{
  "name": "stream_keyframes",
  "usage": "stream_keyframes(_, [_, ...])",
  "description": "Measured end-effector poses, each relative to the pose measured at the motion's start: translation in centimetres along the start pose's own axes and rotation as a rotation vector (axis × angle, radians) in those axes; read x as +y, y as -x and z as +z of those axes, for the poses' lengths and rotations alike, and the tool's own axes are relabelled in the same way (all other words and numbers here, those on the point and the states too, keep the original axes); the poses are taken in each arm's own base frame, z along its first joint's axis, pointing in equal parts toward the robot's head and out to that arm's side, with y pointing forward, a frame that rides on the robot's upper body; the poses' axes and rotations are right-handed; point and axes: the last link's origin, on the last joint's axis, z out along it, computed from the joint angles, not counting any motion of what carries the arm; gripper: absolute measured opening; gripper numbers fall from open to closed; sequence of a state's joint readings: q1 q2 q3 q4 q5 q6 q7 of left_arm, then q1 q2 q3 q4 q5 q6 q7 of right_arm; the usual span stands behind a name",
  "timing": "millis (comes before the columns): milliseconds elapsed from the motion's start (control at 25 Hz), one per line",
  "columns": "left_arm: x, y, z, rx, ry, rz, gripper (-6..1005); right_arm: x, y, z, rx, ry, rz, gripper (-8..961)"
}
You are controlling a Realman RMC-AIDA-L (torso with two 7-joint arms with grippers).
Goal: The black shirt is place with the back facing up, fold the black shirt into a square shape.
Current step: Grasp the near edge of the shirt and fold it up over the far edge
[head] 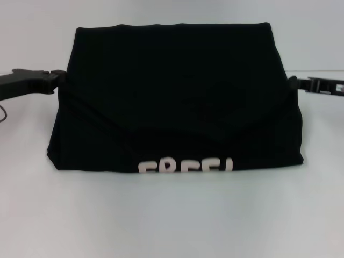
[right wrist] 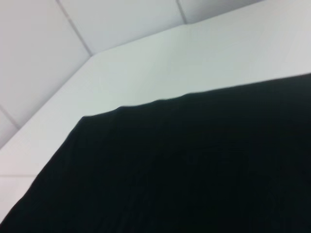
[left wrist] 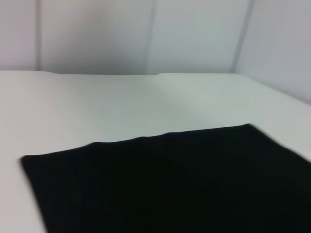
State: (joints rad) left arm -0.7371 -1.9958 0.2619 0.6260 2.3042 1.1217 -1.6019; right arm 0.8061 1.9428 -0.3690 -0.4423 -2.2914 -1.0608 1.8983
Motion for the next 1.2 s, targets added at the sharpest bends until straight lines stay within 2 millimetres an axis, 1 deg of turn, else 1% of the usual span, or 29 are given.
stream_keyframes(120, [-0.1,-0.7,0.8,-0.007,-0.028,0.024,21,0.3,1.2,1.0,-0.023,-0.031,-0.012,11])
stream_keyframes(240, [-0.1,-1.6,1.4,0.002,-0.049,0.042,20,0.7,2.0,1.5,-0.047,-0.044,-0.018,11])
stream_keyframes(560, [-0.5,-2.8,2.0,0.016,-0.1,0.06,21,0.7,4.0,1.1,-0.105,-0.044,-0.006,12])
stream_keyframes(720, [-0.6,-3.1,2.1,0.019,-0.11,0.065,22,0.6,4.5,1.0,-0.102,-0.046,-0.003,12])
stream_keyframes(880, [-0.7,-2.6,2.4,0.007,-0.13,0.055,31,0.7,4.1,1.3,-0.094,-0.054,0.002,12])
stream_keyframes(960, [-0.7,-2.3,2.6,-0.001,-0.134,0.05,35,0.8,3.6,1.7,-0.085,-0.06,0.006,12])
stream_keyframes(1000, [-0.5,-1.5,2.9,-0.019,-0.141,0.041,37,0.8,3.2,1.8,-0.079,-0.061,0.008,12])
stream_keyframes(1120, [-0.4,-0.8,3.2,-0.036,-0.154,0.037,44,0.8,1.8,2.2,-0.064,-0.076,0.024,12])
stream_keyframes(1200, [-0.3,-0.4,3.4,-0.048,-0.159,0.037,48,0.7,1.5,2.3,-0.061,-0.079,0.027,12])
